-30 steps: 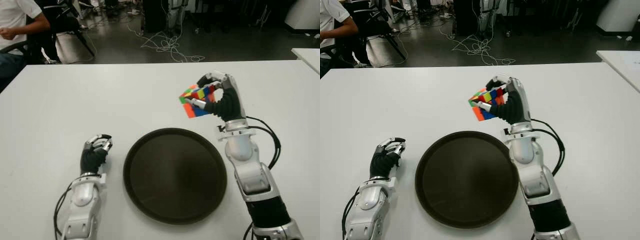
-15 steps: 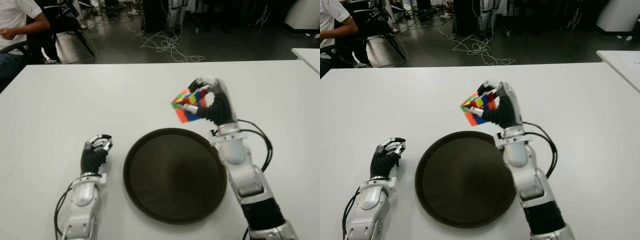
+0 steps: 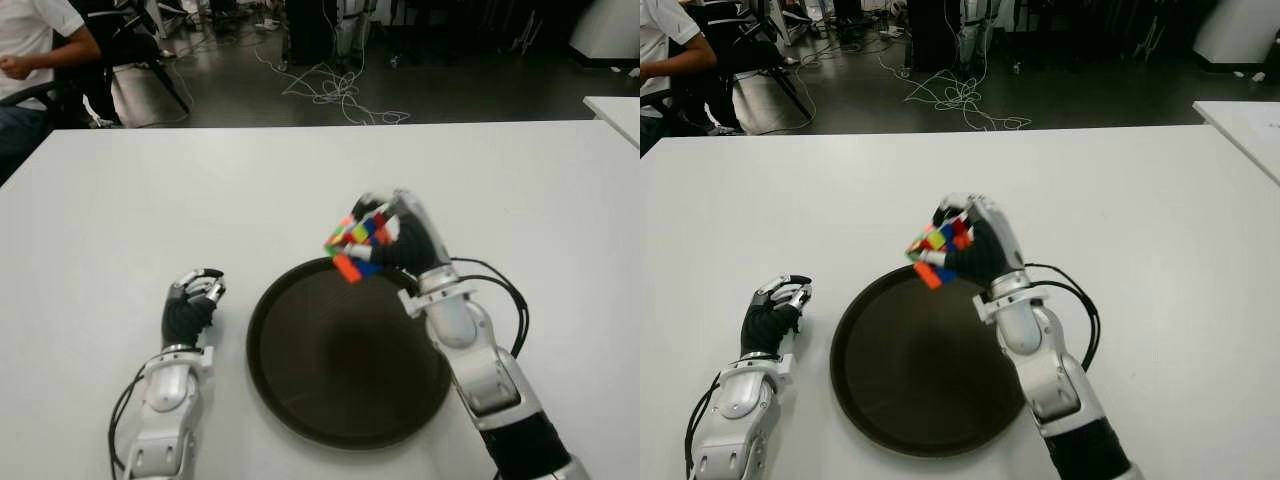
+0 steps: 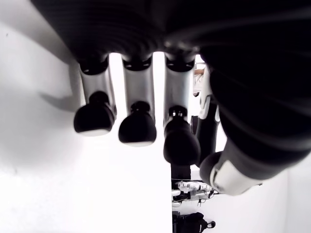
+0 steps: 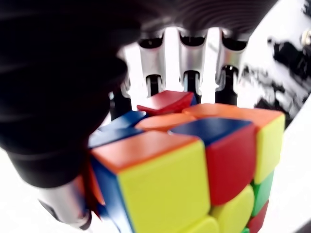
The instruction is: Pick up the Rubik's Cube and put it in the plate
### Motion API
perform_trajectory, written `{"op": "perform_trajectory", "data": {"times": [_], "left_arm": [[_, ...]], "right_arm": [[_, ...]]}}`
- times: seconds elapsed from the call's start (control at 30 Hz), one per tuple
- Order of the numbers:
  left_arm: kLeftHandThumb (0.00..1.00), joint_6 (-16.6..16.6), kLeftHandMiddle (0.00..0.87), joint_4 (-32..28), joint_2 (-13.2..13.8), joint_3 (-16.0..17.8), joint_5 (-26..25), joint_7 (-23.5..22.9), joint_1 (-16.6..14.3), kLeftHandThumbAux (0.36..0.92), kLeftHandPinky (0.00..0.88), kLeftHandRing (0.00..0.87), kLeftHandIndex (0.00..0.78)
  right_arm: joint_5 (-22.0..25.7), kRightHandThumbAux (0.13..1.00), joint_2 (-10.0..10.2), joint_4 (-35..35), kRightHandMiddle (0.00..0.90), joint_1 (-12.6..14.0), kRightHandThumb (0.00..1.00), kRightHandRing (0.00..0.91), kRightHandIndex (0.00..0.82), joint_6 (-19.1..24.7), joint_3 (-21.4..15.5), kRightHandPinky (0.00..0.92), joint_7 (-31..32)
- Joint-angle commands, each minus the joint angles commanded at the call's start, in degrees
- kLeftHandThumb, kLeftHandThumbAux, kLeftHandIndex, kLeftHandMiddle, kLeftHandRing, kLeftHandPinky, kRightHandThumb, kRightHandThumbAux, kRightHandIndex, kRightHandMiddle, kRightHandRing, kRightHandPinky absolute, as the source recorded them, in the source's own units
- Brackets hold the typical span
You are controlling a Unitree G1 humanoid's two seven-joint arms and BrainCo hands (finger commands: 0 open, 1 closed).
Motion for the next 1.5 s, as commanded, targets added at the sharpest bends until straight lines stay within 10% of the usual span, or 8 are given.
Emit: {"op": "perform_trajectory", "data": {"times": [0.47,1.5], "left_arm": [[0.712,0.1,0.818,-0.2,-0.3,0.4,-1.4,-0.6,0.2,0.703,0.826,0.829,0.444],[0.71,0.7,0.815,-1.7,-0.2,-0.3,-1.1,-1.0,0.8,0.704,0.809,0.819,0.444]], "right_arm": [[-6.5,0.842,-5.9,-3.0,0.795,-1.5,0.115,0.812,0.661,5.3,4.8,0.805,11.7],[-11.2,0.846,-7.0,-3.6,0.785,-2.2,0.059,0.798,0.646,9.2,7.3,0.782,17.2]]}}
